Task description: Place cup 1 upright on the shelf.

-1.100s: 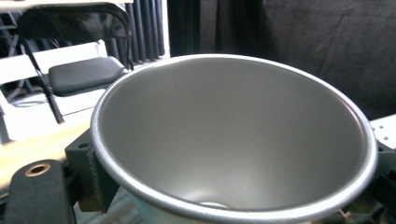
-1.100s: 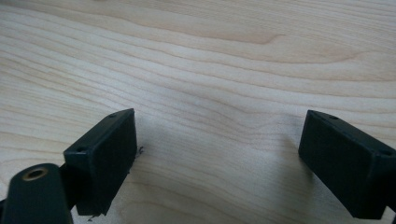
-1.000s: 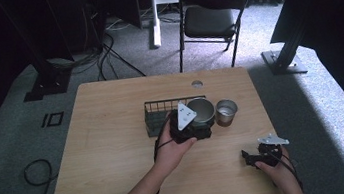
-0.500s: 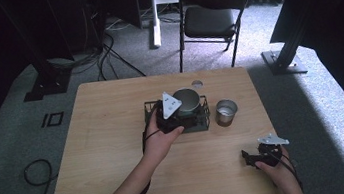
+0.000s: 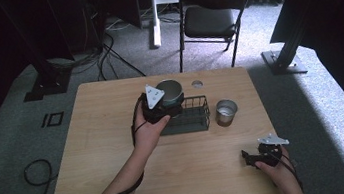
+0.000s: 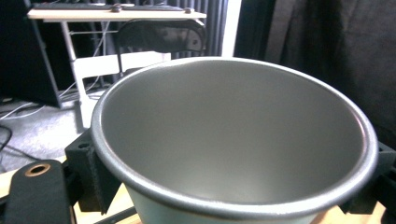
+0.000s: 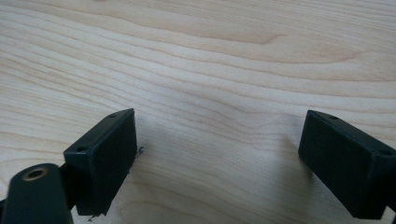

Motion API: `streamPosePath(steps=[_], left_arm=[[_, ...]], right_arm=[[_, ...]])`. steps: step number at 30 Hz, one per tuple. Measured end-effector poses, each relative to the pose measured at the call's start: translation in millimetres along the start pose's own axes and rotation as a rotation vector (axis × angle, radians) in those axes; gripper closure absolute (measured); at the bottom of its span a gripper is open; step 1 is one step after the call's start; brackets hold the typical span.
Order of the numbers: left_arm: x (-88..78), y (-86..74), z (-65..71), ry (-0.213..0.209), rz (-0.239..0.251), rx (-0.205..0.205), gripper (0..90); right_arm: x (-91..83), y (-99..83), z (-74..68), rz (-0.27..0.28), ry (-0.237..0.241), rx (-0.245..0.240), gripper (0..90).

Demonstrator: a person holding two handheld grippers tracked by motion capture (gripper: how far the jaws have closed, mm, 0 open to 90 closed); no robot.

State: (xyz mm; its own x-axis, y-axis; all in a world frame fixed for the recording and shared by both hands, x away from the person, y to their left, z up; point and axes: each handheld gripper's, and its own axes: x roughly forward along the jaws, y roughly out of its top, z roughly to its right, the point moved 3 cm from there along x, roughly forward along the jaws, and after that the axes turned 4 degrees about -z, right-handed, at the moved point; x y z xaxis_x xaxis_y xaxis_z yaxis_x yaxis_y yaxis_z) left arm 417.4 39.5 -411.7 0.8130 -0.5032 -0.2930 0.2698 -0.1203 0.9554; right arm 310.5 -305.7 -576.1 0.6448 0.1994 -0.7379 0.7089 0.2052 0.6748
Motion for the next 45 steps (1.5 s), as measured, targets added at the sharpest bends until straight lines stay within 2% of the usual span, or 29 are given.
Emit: streamPosePath(steps=[2, 7, 9, 14, 16, 18, 20, 22, 25, 32, 45], left_arm=[[2.7, -1.8, -4.5, 0.019, -0.002, 0.004, 14.2], [11.1, -8.4, -15.9, 0.044, -0.007, -0.027, 14.2], [15.7, -12.2, -20.1, 0.068, -0.012, -0.025, 14.2], [24.0, -19.6, -26.4, 0.072, -0.021, -0.040, 14.2], [26.1, -22.3, -26.9, 0.083, -0.023, -0.037, 14.2], [28.9, -25.3, -26.0, 0.067, -0.021, -0.046, 14.2], [32.3, -28.4, -25.0, 0.075, -0.036, -0.014, 14.2], [35.3, -30.8, -25.2, 0.064, -0.042, -0.025, 14.2], [39.9, -35.4, -24.4, 0.070, -0.055, -0.005, 14.2], [46.5, -45.3, -25.1, 0.070, -0.079, -0.022, 14.1], [52.1, -59.8, -24.2, 0.069, -0.115, -0.011, 14.1]], right_arm=[[0.0, 0.0, 0.0, 0.000, 0.000, 0.000, 11.0], [-0.1, -0.1, -0.1, -0.002, 0.001, 0.001, 11.1], [-0.1, -0.1, -0.1, -0.002, 0.001, 0.001, 11.0], [-0.1, -0.1, 0.0, -0.001, 0.001, 0.000, 11.1], [-0.1, -0.1, -0.1, -0.001, 0.001, 0.001, 11.1], [-0.1, -0.1, 0.0, -0.001, 0.001, 0.001, 11.0], [-0.1, -0.1, 0.0, -0.001, 0.001, 0.000, 11.1], [-0.1, -0.1, 0.0, -0.001, 0.000, 0.000, 11.0], [-0.1, -0.1, 0.0, -0.001, 0.001, 0.000, 11.1], [-0.1, -0.1, 0.0, -0.001, 0.001, 0.000, 11.1], [-0.1, -0.1, 0.0, -0.001, 0.001, 0.000, 11.1]])
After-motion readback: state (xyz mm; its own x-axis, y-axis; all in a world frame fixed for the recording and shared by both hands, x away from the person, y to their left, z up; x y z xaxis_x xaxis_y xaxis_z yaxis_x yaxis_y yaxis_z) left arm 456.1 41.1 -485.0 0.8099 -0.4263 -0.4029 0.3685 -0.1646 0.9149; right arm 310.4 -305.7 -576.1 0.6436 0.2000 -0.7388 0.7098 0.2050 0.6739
